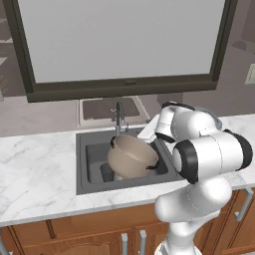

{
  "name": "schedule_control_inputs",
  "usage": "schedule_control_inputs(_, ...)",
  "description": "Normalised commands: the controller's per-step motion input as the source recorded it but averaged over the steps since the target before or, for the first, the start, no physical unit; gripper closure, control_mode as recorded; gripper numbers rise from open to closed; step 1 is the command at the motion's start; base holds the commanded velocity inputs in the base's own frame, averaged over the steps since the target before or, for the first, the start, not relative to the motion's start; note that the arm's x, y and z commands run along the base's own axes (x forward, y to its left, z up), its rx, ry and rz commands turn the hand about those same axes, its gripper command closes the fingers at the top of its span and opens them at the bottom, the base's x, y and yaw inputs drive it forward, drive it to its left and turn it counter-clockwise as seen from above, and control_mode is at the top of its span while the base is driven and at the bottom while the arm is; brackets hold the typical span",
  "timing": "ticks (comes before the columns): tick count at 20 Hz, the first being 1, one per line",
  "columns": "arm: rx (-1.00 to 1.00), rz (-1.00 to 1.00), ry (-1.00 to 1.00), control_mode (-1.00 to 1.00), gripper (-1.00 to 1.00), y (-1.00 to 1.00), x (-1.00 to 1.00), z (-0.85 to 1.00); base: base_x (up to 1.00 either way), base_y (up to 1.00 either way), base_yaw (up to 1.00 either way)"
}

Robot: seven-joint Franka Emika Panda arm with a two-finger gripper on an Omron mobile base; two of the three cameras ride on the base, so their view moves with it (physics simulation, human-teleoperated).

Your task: Pick the pot and glass cup and place them in the sink. Then turn on the water.

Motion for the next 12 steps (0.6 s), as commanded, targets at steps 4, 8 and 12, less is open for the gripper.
schedule_control_inputs(4, 0.03, 0.00, 0.01, -1.00, -1.00, -0.03, 0.12, -0.03, 0.00, 0.00, 0.00)
schedule_control_inputs(8, 0.05, 0.00, 0.05, -1.00, -1.00, 0.00, 0.03, -0.01, 0.00, 0.00, 0.00)
schedule_control_inputs(12, 0.04, 0.00, 0.06, -1.00, -1.00, 0.00, 0.02, -0.08, 0.00, 0.00, 0.00)
